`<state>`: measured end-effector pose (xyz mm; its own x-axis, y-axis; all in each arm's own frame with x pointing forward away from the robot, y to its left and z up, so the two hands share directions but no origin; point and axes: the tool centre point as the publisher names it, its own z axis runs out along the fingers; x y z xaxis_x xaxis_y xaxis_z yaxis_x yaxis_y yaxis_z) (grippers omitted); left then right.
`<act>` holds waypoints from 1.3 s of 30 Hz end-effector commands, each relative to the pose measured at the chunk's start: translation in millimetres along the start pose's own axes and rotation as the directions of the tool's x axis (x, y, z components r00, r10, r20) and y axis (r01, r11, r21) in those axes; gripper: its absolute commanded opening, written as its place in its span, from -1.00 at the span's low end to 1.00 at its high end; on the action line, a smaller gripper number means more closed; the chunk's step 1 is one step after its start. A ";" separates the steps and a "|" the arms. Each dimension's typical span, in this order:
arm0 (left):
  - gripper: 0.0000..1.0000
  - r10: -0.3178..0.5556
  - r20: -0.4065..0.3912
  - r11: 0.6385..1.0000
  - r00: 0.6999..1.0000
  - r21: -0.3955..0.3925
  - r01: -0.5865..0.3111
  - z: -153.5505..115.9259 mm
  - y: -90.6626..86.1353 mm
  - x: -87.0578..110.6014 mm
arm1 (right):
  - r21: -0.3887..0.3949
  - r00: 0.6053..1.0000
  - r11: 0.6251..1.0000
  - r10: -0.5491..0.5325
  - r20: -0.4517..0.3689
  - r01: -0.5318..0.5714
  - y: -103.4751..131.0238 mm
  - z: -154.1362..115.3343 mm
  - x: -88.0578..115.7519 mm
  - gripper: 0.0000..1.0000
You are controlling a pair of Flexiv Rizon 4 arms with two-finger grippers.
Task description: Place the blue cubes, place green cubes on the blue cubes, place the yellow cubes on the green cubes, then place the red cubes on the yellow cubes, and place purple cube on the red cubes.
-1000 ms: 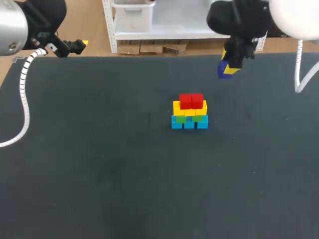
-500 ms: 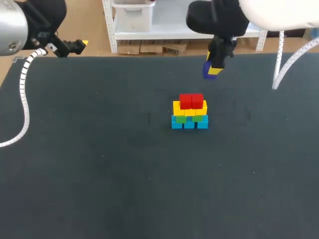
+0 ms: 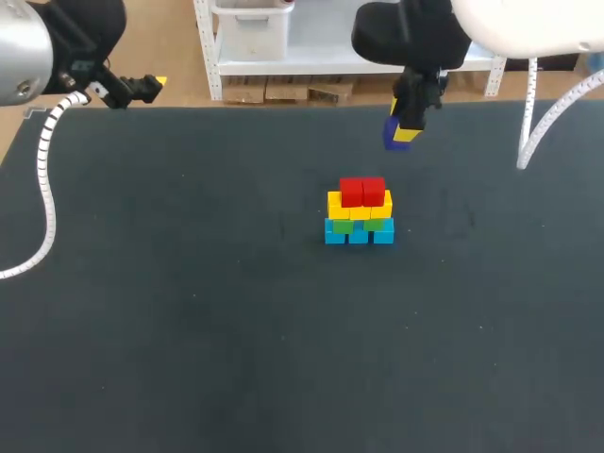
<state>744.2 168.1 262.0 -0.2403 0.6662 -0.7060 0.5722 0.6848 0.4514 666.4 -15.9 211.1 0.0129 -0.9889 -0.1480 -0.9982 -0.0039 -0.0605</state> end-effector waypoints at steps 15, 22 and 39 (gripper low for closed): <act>1.00 0.001 0.004 1.000 1.000 0.005 -0.001 1.1 1.4 0.6 | -0.160 0.998 0.985 -0.054 0.022 0.056 -3.2 6.9 -10.3 -1.00; 1.00 0.001 0.004 1.000 1.000 0.005 -0.001 1.1 1.4 0.6 | -0.249 0.996 0.964 -0.078 0.050 0.088 -12.3 12.3 -23.1 -1.00; 1.00 0.001 0.004 1.000 1.000 0.005 -0.001 1.1 1.4 0.6 | -0.320 0.997 0.946 -0.074 -0.037 0.058 11.9 26.2 -30.0 -1.00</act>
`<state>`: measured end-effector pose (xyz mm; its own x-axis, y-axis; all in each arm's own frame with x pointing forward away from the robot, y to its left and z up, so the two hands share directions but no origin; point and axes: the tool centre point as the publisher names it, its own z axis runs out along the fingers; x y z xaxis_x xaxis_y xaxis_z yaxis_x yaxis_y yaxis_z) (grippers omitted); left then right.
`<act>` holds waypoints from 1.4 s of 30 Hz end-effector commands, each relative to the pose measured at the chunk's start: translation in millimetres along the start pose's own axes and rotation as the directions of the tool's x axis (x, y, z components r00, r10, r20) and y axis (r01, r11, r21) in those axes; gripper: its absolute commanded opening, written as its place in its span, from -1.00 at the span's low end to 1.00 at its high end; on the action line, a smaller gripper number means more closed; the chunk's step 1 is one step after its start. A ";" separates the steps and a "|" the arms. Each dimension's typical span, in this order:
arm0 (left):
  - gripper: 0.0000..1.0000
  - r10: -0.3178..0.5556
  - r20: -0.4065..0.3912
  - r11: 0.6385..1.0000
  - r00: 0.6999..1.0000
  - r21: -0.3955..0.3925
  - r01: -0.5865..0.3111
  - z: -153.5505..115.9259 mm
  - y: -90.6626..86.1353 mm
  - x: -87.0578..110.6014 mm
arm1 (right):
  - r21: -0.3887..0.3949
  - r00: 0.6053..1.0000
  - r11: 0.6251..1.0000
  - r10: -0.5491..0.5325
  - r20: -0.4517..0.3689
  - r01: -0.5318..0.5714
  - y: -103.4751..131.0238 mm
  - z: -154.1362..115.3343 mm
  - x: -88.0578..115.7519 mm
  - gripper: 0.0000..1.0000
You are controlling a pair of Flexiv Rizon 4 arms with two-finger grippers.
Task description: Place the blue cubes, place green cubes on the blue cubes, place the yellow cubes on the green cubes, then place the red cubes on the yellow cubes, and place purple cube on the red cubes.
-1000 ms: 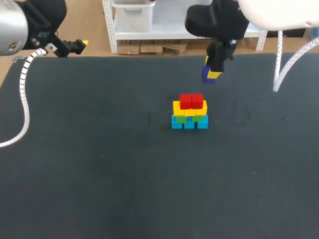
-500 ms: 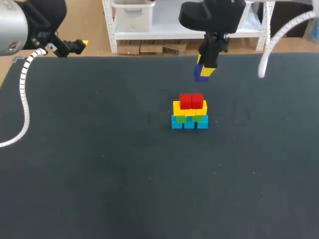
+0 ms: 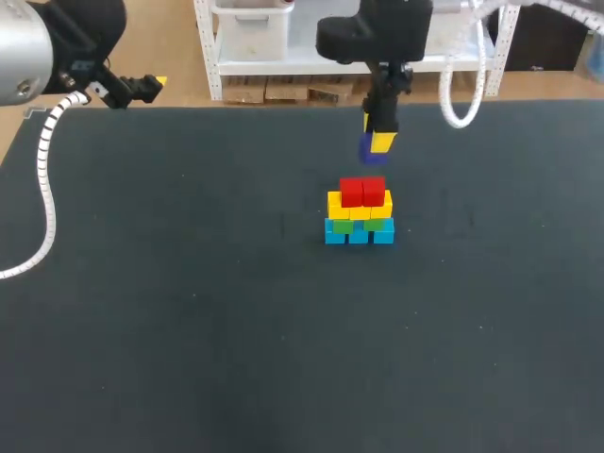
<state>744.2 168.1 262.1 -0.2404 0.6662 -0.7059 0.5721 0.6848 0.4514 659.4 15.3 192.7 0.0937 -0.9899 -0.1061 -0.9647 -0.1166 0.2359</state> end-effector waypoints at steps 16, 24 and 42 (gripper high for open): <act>1.00 0.001 0.004 1.000 1.000 0.005 -0.001 1.1 1.4 0.6 | 0.062 0.997 0.996 0.067 -0.033 -0.065 11.8 30.0 -0.6 -1.00; 1.00 0.001 0.004 1.000 1.000 0.005 -0.001 1.1 1.4 0.6 | 0.151 0.996 0.985 0.084 -0.028 -0.078 2.3 37.0 0.4 -1.00; 1.00 0.001 0.004 1.000 1.000 0.005 -0.001 1.1 1.4 0.6 | 0.181 0.996 0.980 0.081 -0.022 -0.076 -10.0 42.8 4.4 -1.00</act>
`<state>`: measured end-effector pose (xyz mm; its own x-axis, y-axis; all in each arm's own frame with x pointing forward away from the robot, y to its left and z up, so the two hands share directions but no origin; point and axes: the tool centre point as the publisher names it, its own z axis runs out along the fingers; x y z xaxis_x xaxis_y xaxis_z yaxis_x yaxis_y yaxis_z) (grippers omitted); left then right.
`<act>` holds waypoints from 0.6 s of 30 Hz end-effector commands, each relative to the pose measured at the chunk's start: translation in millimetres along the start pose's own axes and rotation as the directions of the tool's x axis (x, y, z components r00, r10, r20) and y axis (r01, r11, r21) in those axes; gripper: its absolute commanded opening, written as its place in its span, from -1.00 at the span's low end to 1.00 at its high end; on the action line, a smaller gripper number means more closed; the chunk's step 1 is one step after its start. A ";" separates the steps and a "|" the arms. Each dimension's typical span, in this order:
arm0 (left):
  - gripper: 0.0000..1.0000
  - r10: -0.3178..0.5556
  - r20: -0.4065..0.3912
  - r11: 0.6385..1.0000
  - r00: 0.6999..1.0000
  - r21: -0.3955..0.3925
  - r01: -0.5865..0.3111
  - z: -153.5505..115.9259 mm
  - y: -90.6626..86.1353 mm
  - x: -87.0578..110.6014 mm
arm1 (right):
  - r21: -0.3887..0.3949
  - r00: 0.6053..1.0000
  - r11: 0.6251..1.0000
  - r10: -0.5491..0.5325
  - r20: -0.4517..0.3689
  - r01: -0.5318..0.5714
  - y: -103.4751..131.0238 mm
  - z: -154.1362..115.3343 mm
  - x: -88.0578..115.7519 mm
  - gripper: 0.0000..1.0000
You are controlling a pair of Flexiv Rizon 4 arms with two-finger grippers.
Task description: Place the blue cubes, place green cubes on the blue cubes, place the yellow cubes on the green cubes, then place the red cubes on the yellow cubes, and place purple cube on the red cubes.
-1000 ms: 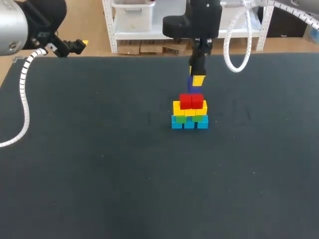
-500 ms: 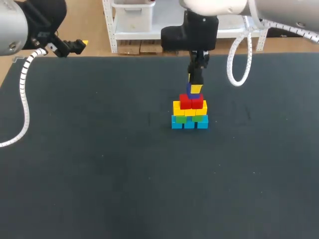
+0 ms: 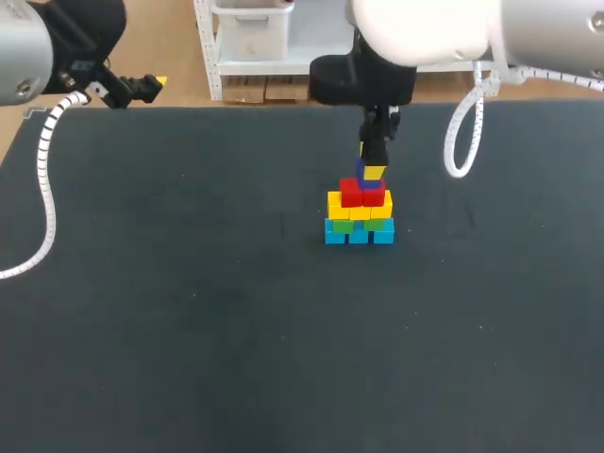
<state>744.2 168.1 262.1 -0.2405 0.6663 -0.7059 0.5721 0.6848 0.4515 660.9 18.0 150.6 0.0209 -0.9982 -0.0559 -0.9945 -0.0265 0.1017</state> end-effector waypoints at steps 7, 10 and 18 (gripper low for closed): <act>1.00 0.001 0.004 1.000 1.000 0.005 -0.001 1.1 1.4 0.7 | 0.029 1.000 1.000 -0.009 0.010 0.009 -0.7 6.6 2.7 -0.95; 1.00 0.001 0.004 1.000 1.000 0.005 -0.001 1.1 1.4 0.7 | 0.022 1.000 1.000 -0.012 0.012 0.012 -0.9 9.3 1.7 -0.96; 1.00 0.001 0.004 1.000 1.000 0.005 -0.001 1.1 1.4 0.7 | 0.014 1.000 1.000 -0.020 0.019 0.019 -1.9 13.4 -2.2 -0.95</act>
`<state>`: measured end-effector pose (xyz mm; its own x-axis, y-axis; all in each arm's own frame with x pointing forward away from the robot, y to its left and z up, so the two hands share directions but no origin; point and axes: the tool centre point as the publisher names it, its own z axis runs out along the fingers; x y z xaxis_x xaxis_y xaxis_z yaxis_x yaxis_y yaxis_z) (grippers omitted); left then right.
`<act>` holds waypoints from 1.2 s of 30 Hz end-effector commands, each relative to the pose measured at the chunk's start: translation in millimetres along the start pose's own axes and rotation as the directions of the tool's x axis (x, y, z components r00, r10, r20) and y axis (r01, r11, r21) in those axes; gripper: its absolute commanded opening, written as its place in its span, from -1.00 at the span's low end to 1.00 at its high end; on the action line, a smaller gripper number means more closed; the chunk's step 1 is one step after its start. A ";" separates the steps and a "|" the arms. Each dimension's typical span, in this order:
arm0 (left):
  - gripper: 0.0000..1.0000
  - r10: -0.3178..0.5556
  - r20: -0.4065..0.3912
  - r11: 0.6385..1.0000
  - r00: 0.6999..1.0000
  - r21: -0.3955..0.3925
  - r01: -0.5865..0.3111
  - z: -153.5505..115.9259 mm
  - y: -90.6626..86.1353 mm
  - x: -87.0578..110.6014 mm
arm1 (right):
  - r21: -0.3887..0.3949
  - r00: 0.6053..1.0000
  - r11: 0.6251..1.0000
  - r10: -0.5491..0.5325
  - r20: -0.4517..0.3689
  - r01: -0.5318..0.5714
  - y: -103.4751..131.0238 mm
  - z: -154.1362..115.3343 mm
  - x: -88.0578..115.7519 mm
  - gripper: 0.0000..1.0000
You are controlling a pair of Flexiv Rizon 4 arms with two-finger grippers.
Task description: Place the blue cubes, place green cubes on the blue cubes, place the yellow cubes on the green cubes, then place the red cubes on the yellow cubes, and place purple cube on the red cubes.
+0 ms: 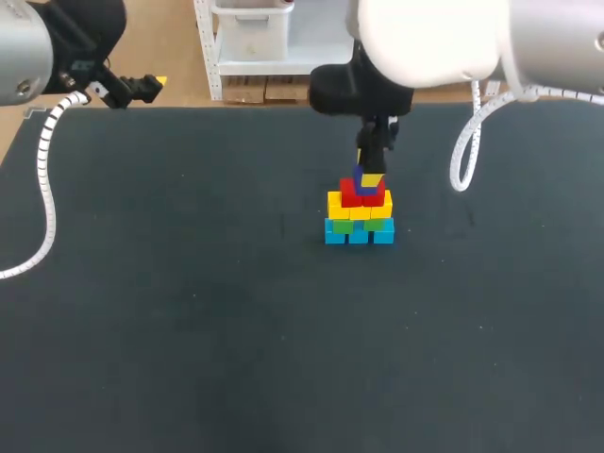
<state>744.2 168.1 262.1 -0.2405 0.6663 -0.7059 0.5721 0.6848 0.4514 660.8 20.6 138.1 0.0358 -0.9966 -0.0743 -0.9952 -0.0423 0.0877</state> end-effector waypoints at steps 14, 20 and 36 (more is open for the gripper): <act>1.00 0.001 0.004 1.000 1.000 0.005 -0.001 1.1 1.4 0.7 | 0.004 1.000 1.000 -0.010 -0.010 0.010 -12.9 3.7 -2.9 -0.87; 1.00 0.001 0.004 1.000 1.000 0.005 -0.001 1.1 1.4 0.7 | -0.001 1.000 1.000 -0.015 -0.012 0.015 -18.7 5.9 -2.8 -0.86; 1.00 0.001 0.004 1.000 1.000 0.005 -0.001 1.1 1.4 0.7 | -0.013 1.000 1.000 -0.017 -0.008 0.017 -26.9 12.9 0.6 -0.85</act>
<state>744.2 168.1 262.1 -0.2405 0.6663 -0.7059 0.5721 0.6848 0.4514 684.6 21.9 124.9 0.0531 -0.9964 -0.0659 -0.9937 -0.0593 0.0953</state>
